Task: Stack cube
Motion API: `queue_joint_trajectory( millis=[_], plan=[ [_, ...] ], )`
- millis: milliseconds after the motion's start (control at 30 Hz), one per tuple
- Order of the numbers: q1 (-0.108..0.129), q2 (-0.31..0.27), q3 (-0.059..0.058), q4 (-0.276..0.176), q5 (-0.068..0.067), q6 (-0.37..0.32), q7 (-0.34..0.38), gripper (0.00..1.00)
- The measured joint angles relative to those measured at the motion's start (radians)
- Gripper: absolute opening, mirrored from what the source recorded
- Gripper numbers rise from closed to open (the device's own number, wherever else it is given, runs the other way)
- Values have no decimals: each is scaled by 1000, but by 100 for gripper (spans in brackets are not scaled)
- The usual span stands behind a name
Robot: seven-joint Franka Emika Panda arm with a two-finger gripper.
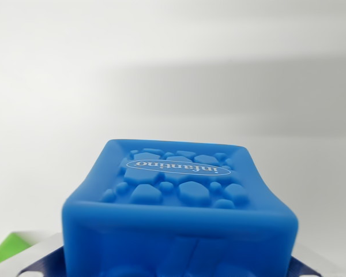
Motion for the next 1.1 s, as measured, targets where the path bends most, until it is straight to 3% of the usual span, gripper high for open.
queue_joint_trajectory(
  millis=[1100],
  plan=[
    [39, -113, 37, -161, -20, 39, -152, 0]
  ],
)
